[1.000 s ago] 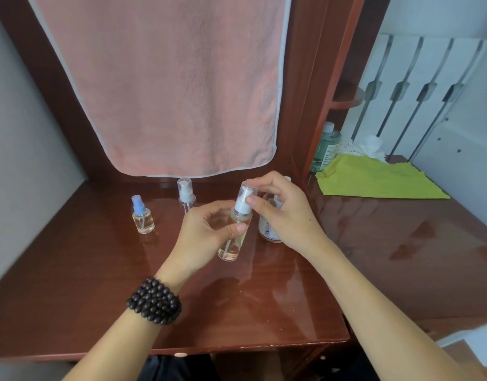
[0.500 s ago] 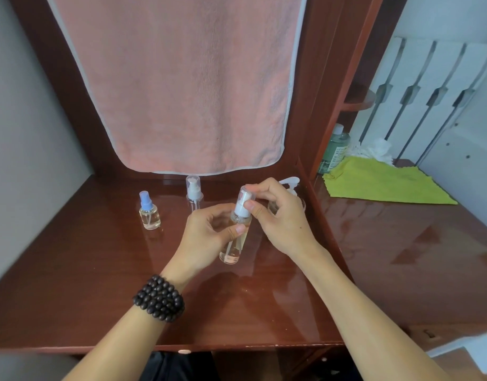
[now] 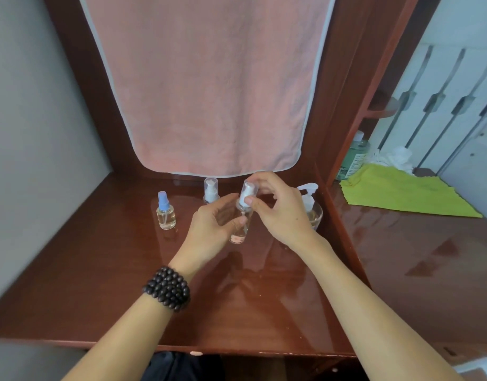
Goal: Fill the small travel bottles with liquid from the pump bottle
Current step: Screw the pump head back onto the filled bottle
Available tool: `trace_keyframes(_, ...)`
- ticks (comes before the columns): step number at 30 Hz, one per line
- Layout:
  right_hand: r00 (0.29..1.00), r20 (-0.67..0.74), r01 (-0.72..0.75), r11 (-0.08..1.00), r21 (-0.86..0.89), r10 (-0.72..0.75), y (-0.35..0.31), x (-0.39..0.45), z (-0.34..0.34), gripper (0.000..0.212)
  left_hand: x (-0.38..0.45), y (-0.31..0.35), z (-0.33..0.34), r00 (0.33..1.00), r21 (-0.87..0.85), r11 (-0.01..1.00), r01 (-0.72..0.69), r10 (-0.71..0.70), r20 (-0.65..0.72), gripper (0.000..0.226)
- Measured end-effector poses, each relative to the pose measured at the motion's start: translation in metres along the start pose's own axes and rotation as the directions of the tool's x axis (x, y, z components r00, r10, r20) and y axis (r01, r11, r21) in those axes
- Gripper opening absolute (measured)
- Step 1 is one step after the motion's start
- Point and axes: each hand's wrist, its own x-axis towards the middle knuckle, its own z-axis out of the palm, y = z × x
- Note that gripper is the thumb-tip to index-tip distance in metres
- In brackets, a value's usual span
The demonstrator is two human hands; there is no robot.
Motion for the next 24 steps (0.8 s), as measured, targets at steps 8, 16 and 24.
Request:
trace_keyframes(8, 0.997, -0.028, -0.071, 0.982, -0.177, 0.067, 0.030, 0.012, 0.003, 0.030, 0.001, -0.004, -0.030, 0.958, 0.082, 0.996, -0.040, 0.061, -0.281, 0.023)
trace_keyframes(16, 0.996, -0.072, -0.066, 0.989, -0.134, 0.057, 0.039, 0.011, 0.017, 0.026, 0.001, -0.016, -0.023, 0.960, 0.065, 0.997, -0.033, 0.050, -0.275, 0.025)
trace_keyframes(24, 0.998, -0.067, -0.025, 0.991, -0.135, 0.017, 0.041, 0.012, 0.025, 0.028, 0.002, -0.017, -0.021, 0.965, 0.058, 0.998, -0.027, 0.041, -0.260, 0.022)
